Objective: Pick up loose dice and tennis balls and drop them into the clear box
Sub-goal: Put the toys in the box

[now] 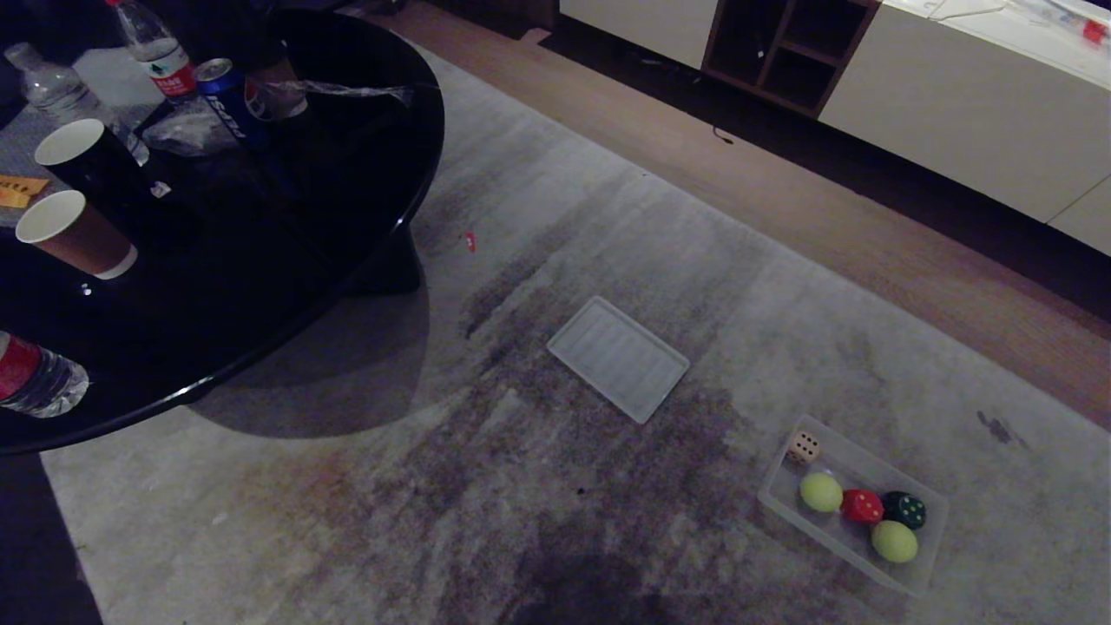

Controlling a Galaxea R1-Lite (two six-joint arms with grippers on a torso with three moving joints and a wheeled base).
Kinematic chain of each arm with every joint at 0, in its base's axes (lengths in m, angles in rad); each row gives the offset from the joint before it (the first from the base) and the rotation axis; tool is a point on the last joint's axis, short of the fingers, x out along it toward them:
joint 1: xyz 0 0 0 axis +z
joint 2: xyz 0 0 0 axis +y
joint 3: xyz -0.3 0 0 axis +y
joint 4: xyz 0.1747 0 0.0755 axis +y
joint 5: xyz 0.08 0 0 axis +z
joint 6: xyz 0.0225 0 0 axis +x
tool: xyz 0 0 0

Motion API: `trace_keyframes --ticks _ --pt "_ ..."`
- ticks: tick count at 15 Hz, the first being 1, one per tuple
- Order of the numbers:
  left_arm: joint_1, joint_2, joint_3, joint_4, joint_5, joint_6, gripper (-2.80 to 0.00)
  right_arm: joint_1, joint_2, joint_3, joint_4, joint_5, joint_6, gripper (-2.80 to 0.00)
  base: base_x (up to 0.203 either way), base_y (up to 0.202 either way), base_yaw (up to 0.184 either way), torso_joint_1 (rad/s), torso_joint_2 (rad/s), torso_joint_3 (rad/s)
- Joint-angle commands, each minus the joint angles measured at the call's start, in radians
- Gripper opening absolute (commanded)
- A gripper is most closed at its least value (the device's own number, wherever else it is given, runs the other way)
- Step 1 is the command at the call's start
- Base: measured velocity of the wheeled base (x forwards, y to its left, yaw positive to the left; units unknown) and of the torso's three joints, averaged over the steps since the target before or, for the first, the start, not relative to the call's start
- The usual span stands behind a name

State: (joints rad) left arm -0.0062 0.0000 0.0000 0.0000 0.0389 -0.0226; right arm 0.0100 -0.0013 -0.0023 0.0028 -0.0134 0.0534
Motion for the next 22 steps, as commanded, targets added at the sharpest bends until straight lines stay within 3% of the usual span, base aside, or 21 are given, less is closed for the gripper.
trace_keyframes --ticks 1,22 --pt "0.000 0.002 0.002 -0.002 0.001 0.000 -2.80 0.001 0.001 -0.001 0.000 0.000 0.000 -2.80 0.000 0.000 0.000 0.002 0.00 -0.200" --pt "0.000 0.002 0.002 0.000 0.002 0.000 -2.80 0.001 0.001 -0.001 0.000 0.000 0.000 -2.80 0.000 0.000 0.000 0.003 0.00 -0.198"
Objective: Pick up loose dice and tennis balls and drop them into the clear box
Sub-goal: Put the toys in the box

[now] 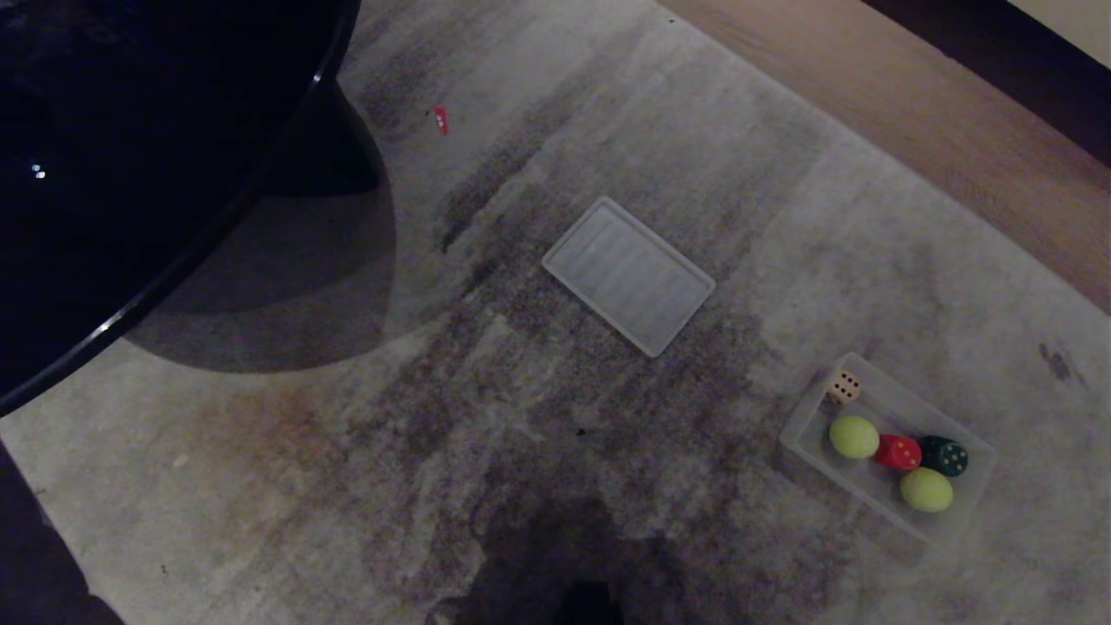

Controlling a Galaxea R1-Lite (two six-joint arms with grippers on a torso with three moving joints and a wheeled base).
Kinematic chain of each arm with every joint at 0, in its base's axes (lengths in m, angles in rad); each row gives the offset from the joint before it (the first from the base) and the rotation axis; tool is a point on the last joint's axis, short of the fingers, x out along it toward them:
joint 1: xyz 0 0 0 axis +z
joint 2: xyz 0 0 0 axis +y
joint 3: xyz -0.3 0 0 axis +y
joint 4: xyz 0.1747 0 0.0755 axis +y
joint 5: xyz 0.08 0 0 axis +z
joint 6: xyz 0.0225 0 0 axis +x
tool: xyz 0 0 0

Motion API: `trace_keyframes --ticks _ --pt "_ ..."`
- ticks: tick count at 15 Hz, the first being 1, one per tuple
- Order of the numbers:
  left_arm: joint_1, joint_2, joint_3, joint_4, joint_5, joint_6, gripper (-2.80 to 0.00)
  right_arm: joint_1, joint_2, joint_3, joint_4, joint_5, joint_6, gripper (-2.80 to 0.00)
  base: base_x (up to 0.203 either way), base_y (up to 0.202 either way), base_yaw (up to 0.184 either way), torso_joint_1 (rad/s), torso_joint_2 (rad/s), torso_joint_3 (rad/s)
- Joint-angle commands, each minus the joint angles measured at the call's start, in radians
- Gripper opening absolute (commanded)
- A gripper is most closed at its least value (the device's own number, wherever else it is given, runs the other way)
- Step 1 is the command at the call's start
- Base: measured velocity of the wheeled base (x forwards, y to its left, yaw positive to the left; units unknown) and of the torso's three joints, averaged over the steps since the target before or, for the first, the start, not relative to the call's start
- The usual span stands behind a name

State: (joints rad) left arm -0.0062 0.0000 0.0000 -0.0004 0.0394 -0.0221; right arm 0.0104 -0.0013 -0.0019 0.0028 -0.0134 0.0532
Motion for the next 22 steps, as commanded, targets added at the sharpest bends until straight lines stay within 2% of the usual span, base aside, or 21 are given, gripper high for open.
trace_keyframes --ticks 1,7,10,13,15,18,20,22 --pt "0.000 0.002 0.002 0.000 0.002 -0.001 -2.80 0.000 0.001 -0.001 0.000 0.000 -0.002 -2.80 0.000 0.000 0.000 -0.003 0.01 -0.198" --pt "0.000 0.002 0.002 0.000 0.001 -0.002 -2.80 0.000 0.001 -0.001 0.001 0.001 -0.003 -2.80 0.000 0.000 0.000 0.001 0.00 -0.196" --pt "0.000 0.002 0.002 0.000 0.008 -0.019 -2.80 0.000 0.001 -0.002 0.007 0.018 -0.034 -2.80 0.000 0.000 0.000 0.001 0.00 -0.066" --pt "0.000 0.002 0.002 0.000 0.008 -0.022 -2.80 -0.005 0.012 -0.034 0.017 -0.008 -0.026 -2.80 0.000 0.000 0.000 0.002 0.00 -0.011" --pt "0.000 0.002 0.002 0.000 0.008 -0.022 -2.80 -0.007 0.119 -0.112 0.053 -0.033 -0.024 -2.80 0.000 0.000 0.000 0.000 0.00 0.000" --pt "0.000 0.002 0.002 0.000 0.008 -0.022 -2.80 -0.017 0.384 -0.215 0.055 -0.069 -0.011 -2.80 0.000 0.000 0.000 0.000 0.00 0.000" --pt "0.000 0.002 0.002 0.000 0.008 -0.022 -2.80 -0.035 0.577 -0.260 0.007 -0.081 0.015 -2.80 0.000 0.000 0.000 0.000 0.00 0.000" --pt "0.000 0.002 0.002 0.000 0.008 -0.022 -2.80 -0.050 0.773 -0.280 -0.106 -0.096 0.037 -2.80 0.000 0.000 0.000 0.000 0.00 0.000"
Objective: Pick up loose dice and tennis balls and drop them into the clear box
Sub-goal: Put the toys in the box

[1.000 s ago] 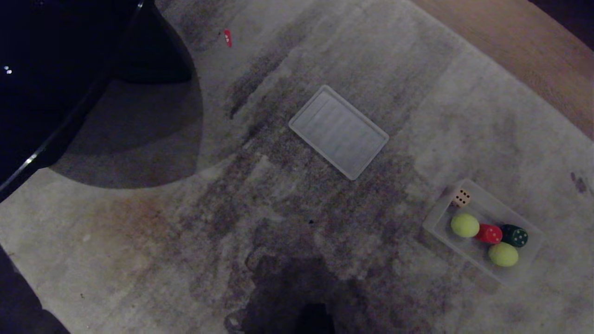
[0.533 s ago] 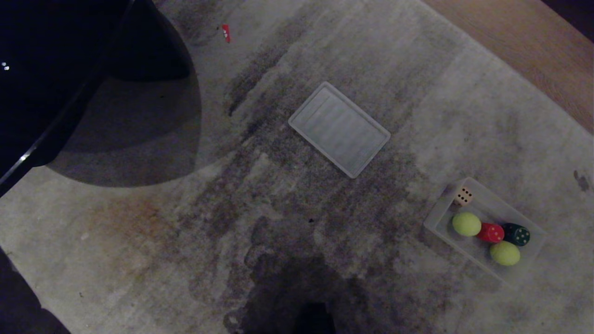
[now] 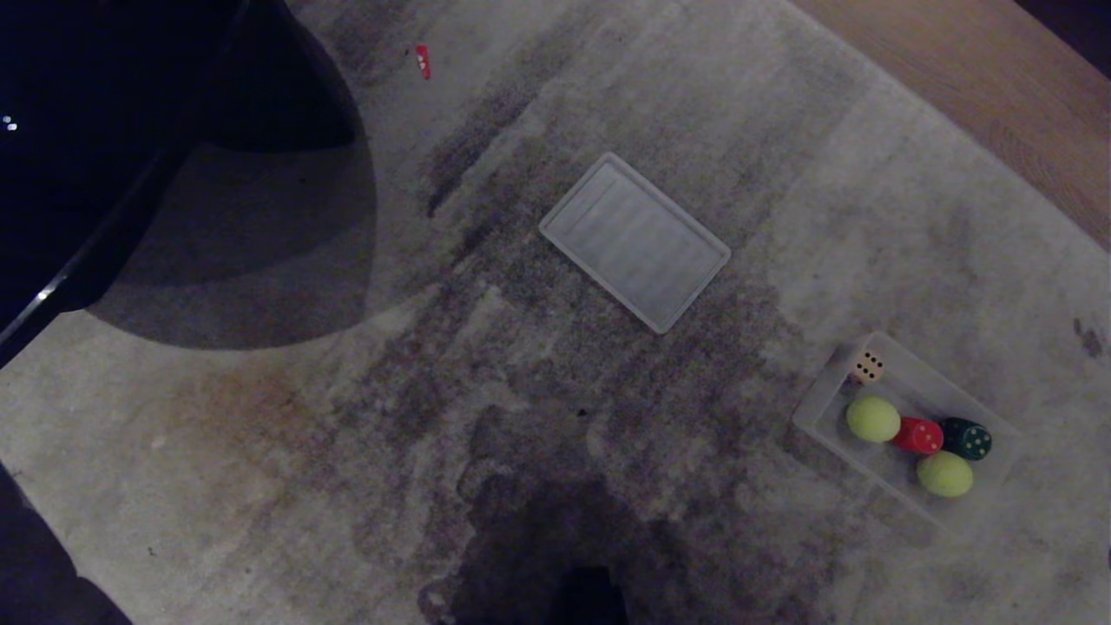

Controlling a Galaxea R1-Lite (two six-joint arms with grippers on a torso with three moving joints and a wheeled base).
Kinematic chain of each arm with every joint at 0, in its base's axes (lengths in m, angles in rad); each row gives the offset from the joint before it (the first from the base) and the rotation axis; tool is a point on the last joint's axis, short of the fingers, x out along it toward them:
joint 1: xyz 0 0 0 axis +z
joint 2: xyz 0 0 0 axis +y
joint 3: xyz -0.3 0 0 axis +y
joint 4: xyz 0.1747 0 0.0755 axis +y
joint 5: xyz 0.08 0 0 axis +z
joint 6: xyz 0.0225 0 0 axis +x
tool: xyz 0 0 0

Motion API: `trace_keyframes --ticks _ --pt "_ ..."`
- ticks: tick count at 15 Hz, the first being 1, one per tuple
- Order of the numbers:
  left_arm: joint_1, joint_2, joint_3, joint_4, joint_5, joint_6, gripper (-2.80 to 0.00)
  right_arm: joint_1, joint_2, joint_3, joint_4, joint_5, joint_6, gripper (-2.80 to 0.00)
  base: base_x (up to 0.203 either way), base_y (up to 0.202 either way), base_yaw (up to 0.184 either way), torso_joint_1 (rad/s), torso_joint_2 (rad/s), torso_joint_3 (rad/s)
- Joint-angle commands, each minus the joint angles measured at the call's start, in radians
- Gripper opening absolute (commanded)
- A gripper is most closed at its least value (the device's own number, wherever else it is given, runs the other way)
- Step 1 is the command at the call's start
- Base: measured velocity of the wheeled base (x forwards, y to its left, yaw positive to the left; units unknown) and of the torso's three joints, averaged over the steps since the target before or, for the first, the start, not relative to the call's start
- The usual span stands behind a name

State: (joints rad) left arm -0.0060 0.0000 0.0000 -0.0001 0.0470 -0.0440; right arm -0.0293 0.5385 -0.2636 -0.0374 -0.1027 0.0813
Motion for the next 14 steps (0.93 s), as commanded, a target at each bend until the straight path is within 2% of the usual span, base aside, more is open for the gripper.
trace_keyframes --ticks 1,4,6,8,11,14 --pt "0.000 0.002 0.002 0.000 0.001 0.000 -2.80 -0.014 0.334 -0.024 -0.137 -0.017 0.031 -2.80 0.000 0.000 0.000 0.000 0.00 0.000" --pt "0.000 0.002 0.002 0.000 0.001 0.000 -2.80 -0.017 0.618 -0.055 -0.319 -0.040 0.117 -2.80 0.000 0.000 0.000 0.000 0.00 0.000" --pt "0.000 0.002 0.002 0.000 0.001 0.000 -2.80 0.008 0.804 -0.106 -0.396 -0.046 0.232 -2.80 0.000 0.000 0.000 0.000 0.00 0.000" --pt "0.000 0.002 0.002 0.000 0.001 0.000 -2.80 0.027 0.959 -0.167 -0.442 -0.049 0.313 -2.80 0.000 0.000 0.000 0.000 0.00 0.000" --pt "0.000 0.002 0.002 0.000 0.001 0.000 -2.80 0.037 1.179 -0.221 -0.597 -0.053 0.358 -2.80 0.000 0.000 0.000 0.000 0.00 0.000" --pt "0.000 0.002 0.002 -0.001 0.001 0.000 -2.80 0.041 1.359 -0.246 -0.726 -0.074 0.369 -2.80 0.000 0.000 0.000 0.000 0.00 0.000"
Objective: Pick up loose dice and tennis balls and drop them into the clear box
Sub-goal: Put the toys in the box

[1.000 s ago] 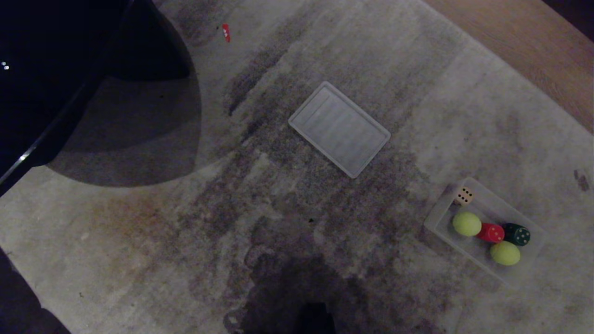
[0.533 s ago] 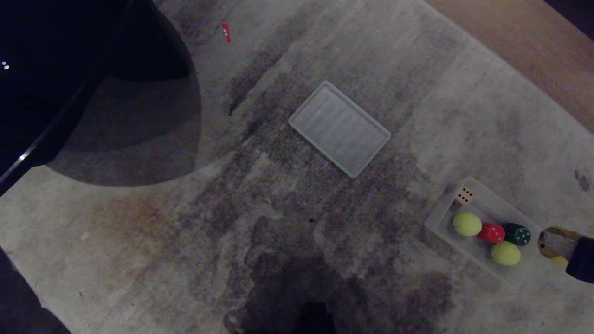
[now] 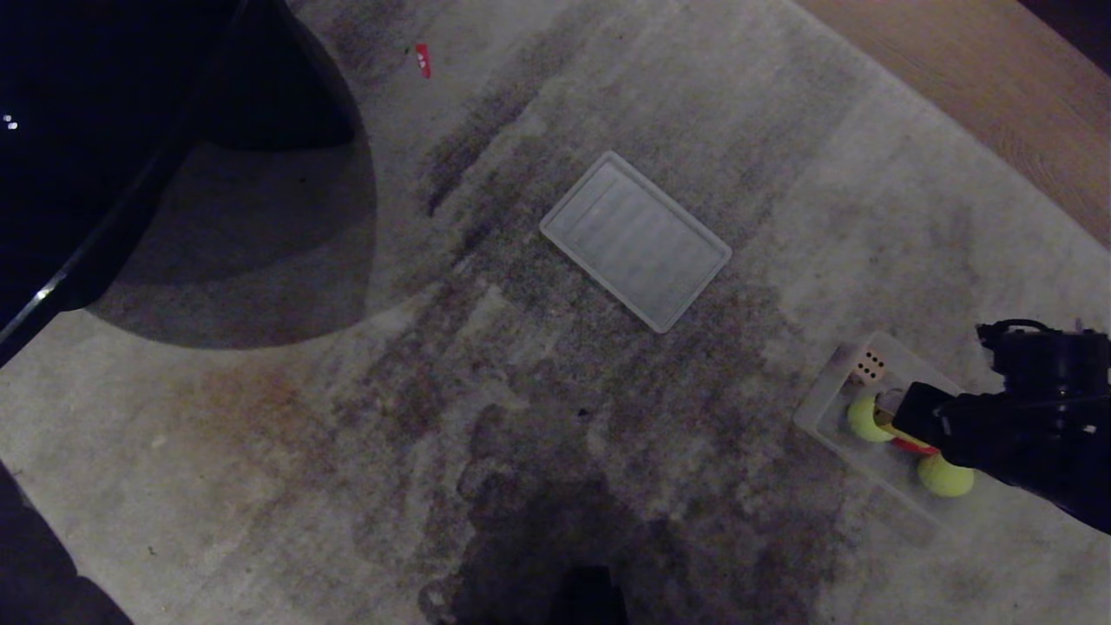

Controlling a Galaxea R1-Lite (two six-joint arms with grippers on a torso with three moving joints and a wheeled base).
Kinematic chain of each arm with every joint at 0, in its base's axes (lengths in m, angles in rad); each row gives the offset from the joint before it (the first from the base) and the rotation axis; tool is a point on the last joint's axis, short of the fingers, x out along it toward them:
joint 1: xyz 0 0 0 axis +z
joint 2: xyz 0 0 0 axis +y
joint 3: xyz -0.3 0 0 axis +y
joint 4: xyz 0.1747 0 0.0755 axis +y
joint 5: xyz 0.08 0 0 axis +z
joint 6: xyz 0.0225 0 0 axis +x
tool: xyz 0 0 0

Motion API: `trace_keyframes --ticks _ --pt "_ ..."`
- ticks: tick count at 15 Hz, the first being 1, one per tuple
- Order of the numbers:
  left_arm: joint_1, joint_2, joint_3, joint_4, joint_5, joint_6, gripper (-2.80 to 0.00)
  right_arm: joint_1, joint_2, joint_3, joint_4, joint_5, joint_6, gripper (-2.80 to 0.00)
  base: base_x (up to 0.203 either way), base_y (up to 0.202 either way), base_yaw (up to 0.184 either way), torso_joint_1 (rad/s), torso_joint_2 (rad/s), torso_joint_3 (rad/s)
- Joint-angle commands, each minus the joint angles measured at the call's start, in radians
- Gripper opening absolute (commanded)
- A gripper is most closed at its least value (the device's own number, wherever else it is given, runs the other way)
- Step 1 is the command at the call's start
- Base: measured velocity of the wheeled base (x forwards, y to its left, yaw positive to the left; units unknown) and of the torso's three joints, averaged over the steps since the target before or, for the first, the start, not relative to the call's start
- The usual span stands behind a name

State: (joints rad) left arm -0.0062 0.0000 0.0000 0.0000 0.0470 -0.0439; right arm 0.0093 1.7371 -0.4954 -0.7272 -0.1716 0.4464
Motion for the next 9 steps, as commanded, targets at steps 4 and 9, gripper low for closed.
trace_keyframes --ticks 4,9 --pt "0.000 0.002 0.002 0.000 0.001 -0.001 -2.80 -0.021 0.255 -0.073 -0.095 -0.045 0.008 -2.80 0.000 0.000 0.000 0.000 0.00 0.000" --pt "0.000 0.002 0.002 0.000 0.001 -0.001 -2.80 -0.032 0.268 -0.075 -0.096 -0.048 0.006 0.00 0.000 0.000 0.000 0.000 0.00 0.000"
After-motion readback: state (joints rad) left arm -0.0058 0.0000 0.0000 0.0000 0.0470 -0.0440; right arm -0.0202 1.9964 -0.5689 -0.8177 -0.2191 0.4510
